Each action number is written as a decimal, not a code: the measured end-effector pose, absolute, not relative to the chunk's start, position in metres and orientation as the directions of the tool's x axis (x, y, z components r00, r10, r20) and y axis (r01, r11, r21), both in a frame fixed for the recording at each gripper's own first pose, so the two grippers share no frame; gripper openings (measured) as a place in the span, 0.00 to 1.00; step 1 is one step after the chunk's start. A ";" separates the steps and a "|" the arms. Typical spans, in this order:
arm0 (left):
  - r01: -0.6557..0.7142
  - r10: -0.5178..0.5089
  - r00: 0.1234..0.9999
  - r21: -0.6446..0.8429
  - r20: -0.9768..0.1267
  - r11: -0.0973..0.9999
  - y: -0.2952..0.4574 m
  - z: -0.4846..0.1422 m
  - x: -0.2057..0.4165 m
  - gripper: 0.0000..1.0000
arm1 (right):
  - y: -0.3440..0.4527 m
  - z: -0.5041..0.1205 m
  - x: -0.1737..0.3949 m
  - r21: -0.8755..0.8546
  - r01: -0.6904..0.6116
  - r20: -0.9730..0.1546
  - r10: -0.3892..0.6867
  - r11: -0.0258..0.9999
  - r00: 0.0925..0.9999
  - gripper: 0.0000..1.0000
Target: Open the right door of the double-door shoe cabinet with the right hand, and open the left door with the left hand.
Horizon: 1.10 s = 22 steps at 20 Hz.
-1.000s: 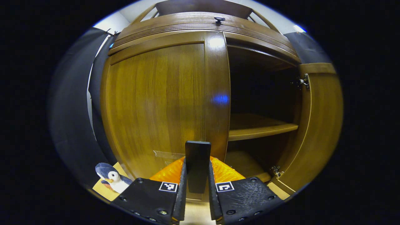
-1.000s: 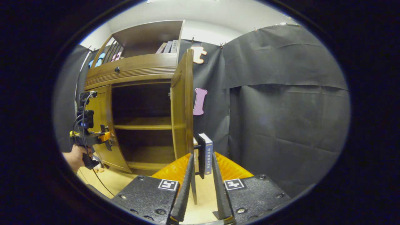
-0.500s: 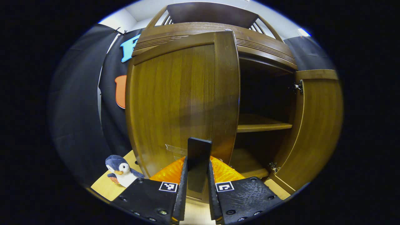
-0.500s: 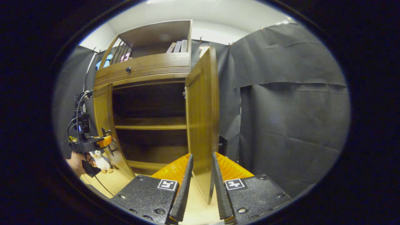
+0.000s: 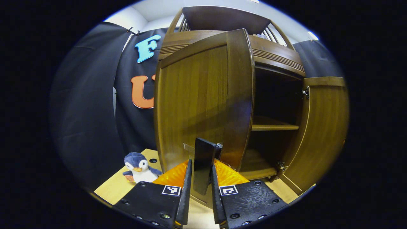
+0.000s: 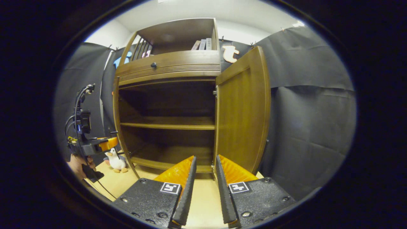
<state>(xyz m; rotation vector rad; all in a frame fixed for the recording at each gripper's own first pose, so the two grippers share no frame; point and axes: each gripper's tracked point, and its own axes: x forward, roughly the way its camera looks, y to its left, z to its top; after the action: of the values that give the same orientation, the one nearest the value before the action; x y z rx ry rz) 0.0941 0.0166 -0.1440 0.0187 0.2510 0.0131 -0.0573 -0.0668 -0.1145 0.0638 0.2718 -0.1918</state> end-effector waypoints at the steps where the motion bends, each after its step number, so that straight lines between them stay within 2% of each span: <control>1: -0.020 0.025 0.968 0.023 -0.249 1.000 0.022 -0.143 0.090 0.30 | -0.064 -0.114 -0.055 0.039 0.188 -0.275 -0.170 0.981 0.946 0.41; 3: -0.035 0.041 0.967 0.028 -0.250 0.999 0.031 -0.141 0.082 0.30 | -0.055 -0.114 -0.049 0.042 0.167 -0.278 -0.149 0.985 0.949 0.42; 4: -0.036 0.045 0.967 0.038 -0.249 0.999 0.036 -0.141 0.080 0.39 | -0.051 -0.115 -0.047 0.043 0.154 -0.278 -0.136 0.987 0.951 0.42; 5: -0.039 0.051 0.968 0.053 -0.246 0.998 0.040 -0.141 0.077 0.39 | -0.047 -0.115 -0.045 0.043 0.140 -0.276 -0.123 0.989 0.953 0.42; 7: -0.053 0.070 0.967 0.078 -0.244 0.996 0.050 -0.139 0.071 0.30 | -0.037 -0.112 -0.041 0.041 0.109 -0.264 -0.095 0.993 0.960 0.43; 8: -0.060 0.078 0.967 0.082 -0.244 0.995 0.054 -0.138 0.069 0.39 | -0.034 -0.112 -0.039 0.037 0.101 -0.261 -0.088 0.994 0.961 0.42; 9: -0.068 0.086 0.966 0.083 -0.243 0.994 0.059 -0.138 0.067 0.39 | -0.030 -0.110 -0.036 0.034 0.092 -0.259 -0.081 0.995 0.962 0.47; 10: -0.078 0.096 0.965 0.082 -0.243 0.994 0.065 -0.138 0.064 0.30 | -0.028 -0.111 -0.035 0.031 0.088 -0.257 -0.077 0.996 0.963 0.48; 12: -0.102 0.121 0.963 0.091 -0.242 0.991 0.079 -0.136 0.057 0.30 | -0.022 -0.112 -0.031 0.032 0.078 -0.260 -0.067 0.996 0.963 0.52; 13: -0.116 0.137 0.961 0.098 -0.240 0.988 0.088 -0.135 0.054 0.39 | -0.020 -0.111 -0.029 0.034 0.073 -0.261 -0.062 0.997 0.963 0.55; 14: -0.130 0.152 0.959 0.106 -0.240 0.986 0.096 -0.136 0.052 0.39 | -0.017 -0.111 -0.027 0.032 0.071 -0.262 -0.060 0.997 0.963 0.55; 15: -0.143 0.168 0.956 0.117 -0.241 0.983 0.105 -0.136 0.050 0.30 | -0.015 -0.110 -0.026 0.032 0.067 -0.262 -0.056 0.997 0.963 0.55; 18: -0.155 0.181 0.952 0.121 -0.248 0.980 0.116 -0.139 0.046 0.28 | -0.013 -0.109 -0.025 0.025 0.053 -0.257 -0.045 0.998 0.965 0.55; 19: -0.156 0.183 0.951 0.125 -0.248 0.980 0.117 -0.139 0.046 0.23 | -0.013 -0.108 -0.025 0.021 0.051 -0.256 -0.044 0.998 0.966 0.55; 22: -0.160 0.186 0.950 0.120 -0.249 0.980 0.131 -0.137 0.040 0.23 | -0.010 -0.108 -0.025 0.012 0.040 -0.259 -0.035 0.999 0.965 0.56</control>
<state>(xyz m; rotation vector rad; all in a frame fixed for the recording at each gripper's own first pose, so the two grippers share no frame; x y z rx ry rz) 0.0398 0.1306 -0.1372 0.0993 0.2625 0.1764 -0.0248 -0.0104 -0.1085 0.0175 0.2615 -0.0380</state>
